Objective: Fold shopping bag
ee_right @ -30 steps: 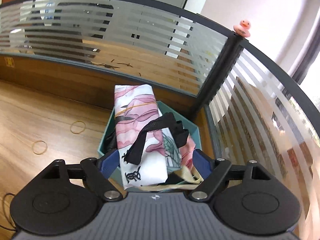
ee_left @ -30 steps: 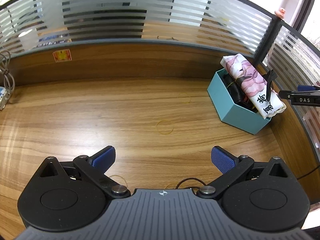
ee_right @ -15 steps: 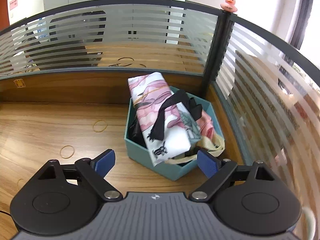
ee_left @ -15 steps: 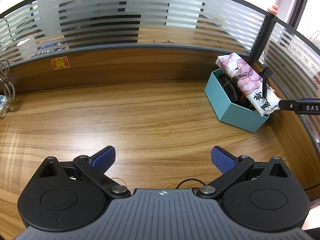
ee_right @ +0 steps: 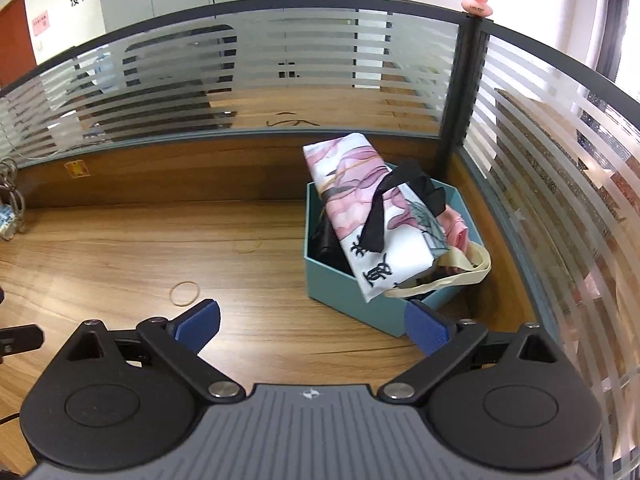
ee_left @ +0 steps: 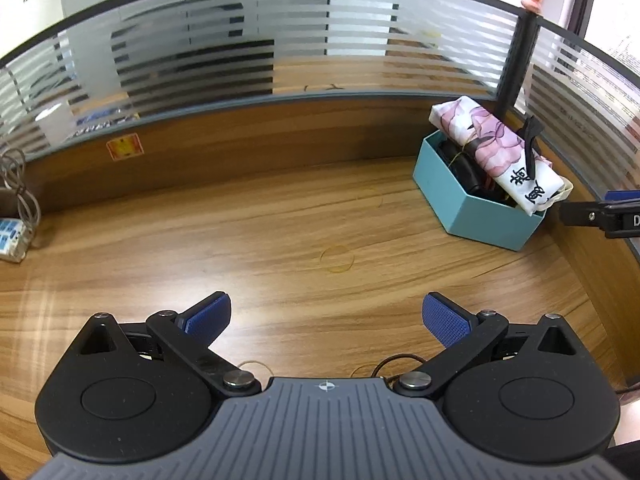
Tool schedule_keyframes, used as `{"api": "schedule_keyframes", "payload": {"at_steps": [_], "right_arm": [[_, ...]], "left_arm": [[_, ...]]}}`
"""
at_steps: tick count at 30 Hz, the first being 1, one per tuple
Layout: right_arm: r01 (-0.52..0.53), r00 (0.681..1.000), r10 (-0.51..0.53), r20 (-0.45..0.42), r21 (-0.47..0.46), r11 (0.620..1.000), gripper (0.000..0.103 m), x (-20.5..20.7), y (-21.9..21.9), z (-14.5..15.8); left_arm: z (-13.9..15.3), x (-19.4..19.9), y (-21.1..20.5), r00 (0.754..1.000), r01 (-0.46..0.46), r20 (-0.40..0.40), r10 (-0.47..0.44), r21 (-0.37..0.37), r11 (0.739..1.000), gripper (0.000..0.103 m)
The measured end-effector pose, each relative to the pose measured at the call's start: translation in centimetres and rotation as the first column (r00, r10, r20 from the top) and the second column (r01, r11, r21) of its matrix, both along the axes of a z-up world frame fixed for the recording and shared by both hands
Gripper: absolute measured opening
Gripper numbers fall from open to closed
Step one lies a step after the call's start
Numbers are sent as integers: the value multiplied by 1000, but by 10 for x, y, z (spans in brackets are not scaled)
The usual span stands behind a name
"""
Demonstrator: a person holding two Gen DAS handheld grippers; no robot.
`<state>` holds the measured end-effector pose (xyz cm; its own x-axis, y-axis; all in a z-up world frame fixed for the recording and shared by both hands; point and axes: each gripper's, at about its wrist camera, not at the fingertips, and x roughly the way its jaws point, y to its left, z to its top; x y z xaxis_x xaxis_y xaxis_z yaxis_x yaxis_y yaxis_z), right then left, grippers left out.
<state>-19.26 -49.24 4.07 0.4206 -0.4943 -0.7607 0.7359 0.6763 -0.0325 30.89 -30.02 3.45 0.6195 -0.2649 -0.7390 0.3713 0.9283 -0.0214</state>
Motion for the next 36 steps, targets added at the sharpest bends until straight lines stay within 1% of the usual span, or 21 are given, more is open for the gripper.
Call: {"api": "schedule_keyframes", "payload": {"at_steps": [3, 7, 12, 15, 23, 29, 36], "right_arm": [[-12, 1000, 12, -4, -9, 1000, 101, 1, 10, 0], [-28, 1000, 28, -3, -33, 999, 102, 3, 23, 0], [-62, 998, 62, 1, -34, 997, 102, 6, 36, 0], [-82, 997, 82, 1, -31, 996, 102, 7, 41, 0], [-132, 991, 132, -14, -36, 991, 102, 16, 49, -2], [-188, 982, 187, -26, -40, 981, 102, 24, 55, -3], [-229, 973, 227, -40, -35, 973, 102, 32, 58, -6]], "left_arm": [[2, 2, 3, 1000, -9, -10, 9, -27, 1000, 103], [2, 4, 9, 999, -43, -32, 42, -59, 997, 103], [0, 6, 19, 994, -91, -75, 83, -104, 990, 103], [0, 6, 24, 989, -127, -89, 116, -118, 985, 103], [-1, 3, 26, 985, -154, -89, 146, -102, 983, 103], [-3, 7, 32, 975, -201, -113, 190, -99, 975, 103], [-5, 10, 35, 970, -223, -123, 211, -102, 969, 103]]}}
